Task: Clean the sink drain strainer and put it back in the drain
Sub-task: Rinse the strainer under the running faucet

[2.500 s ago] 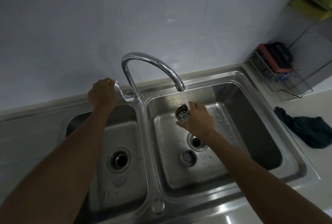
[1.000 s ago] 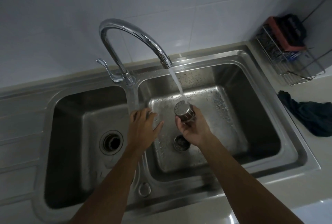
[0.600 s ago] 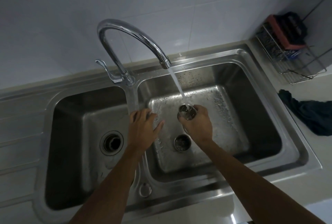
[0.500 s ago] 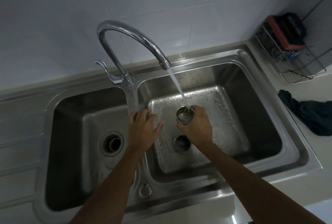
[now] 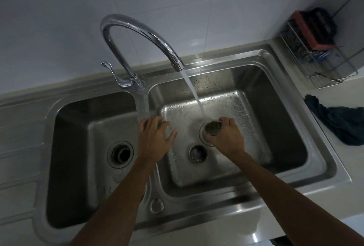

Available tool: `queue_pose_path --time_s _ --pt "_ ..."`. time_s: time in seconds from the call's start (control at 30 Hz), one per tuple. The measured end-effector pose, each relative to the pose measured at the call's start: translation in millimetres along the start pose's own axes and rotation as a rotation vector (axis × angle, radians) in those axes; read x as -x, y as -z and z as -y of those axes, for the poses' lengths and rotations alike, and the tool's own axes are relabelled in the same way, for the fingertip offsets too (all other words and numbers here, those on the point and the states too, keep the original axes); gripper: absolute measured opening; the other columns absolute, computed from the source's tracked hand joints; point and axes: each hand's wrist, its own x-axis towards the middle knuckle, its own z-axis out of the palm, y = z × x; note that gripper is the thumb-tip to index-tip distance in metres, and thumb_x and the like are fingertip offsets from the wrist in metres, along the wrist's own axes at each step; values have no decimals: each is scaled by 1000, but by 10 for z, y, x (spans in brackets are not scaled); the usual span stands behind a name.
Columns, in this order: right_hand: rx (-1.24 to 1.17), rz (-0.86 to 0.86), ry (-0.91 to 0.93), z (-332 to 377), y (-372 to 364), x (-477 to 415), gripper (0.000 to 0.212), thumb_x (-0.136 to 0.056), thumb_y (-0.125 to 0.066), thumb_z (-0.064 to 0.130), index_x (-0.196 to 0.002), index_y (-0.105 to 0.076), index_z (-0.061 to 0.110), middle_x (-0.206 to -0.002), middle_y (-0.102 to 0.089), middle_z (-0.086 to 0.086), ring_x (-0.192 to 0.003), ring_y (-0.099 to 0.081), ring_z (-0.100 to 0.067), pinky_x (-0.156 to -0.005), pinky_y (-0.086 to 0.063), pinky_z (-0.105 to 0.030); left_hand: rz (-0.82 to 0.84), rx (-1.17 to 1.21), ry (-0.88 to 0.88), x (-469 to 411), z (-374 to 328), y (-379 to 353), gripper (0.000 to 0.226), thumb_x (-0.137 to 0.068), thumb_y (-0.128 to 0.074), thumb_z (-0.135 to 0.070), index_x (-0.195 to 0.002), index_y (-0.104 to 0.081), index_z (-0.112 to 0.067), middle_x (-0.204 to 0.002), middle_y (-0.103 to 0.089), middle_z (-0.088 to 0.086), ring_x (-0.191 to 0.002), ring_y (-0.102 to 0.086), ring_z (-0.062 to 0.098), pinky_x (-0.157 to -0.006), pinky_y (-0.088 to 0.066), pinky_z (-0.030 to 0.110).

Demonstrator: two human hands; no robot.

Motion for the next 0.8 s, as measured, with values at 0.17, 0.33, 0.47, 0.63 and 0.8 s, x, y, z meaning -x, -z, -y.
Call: queue_pose_path --time_s 0.17,0.33,0.47,0.63,0.8 --pt "252 285 -97 -243 -101 65 90 -73 -71 66 -136 -39 9 -134 -44 -13 -124 -45 -34 -95 -47 -46 -13 11 1 3 -9 4 39 -93 -67 -53 -111 -75 -20 -119 -64 4 -106 -63 24 -106 -36 41" --pt "471 456 -170 -339 -128 57 81 -69 -77 49 -133 -44 11 -134 -51 -11 -126 -48 -32 -101 -44 -41 -17 15 3 -10 -18 18 37 -92 -70 -51 -109 -76 -19 -117 -65 5 -106 -64 24 -106 -36 42" --pt "314 522 -211 -384 -193 30 81 -69 -80 41 -133 -42 8 -133 -43 -16 -119 -54 -34 -95 -48 -38 -12 29 11 -8 -20 32 38 -91 -71 -51 -110 -76 -19 -119 -64 5 -107 -63 24 -106 -38 43" --pt "198 481 -141 -435 -325 93 75 -82 -77 31 -135 -33 2 -134 -36 -22 -114 -58 -42 -91 -47 -39 -1 28 22 -12 -21 37 39 -92 -70 -52 -110 -76 -18 -120 -64 5 -108 -63 25 -106 -37 41" --pt "255 496 -119 -435 -396 118 61 -93 -62 24 -140 -27 3 -136 -35 -21 -120 -51 -42 -96 -45 -44 10 28 26 -14 -18 26 40 -93 -67 -53 -110 -75 -18 -121 -64 4 -108 -63 24 -106 -36 41"
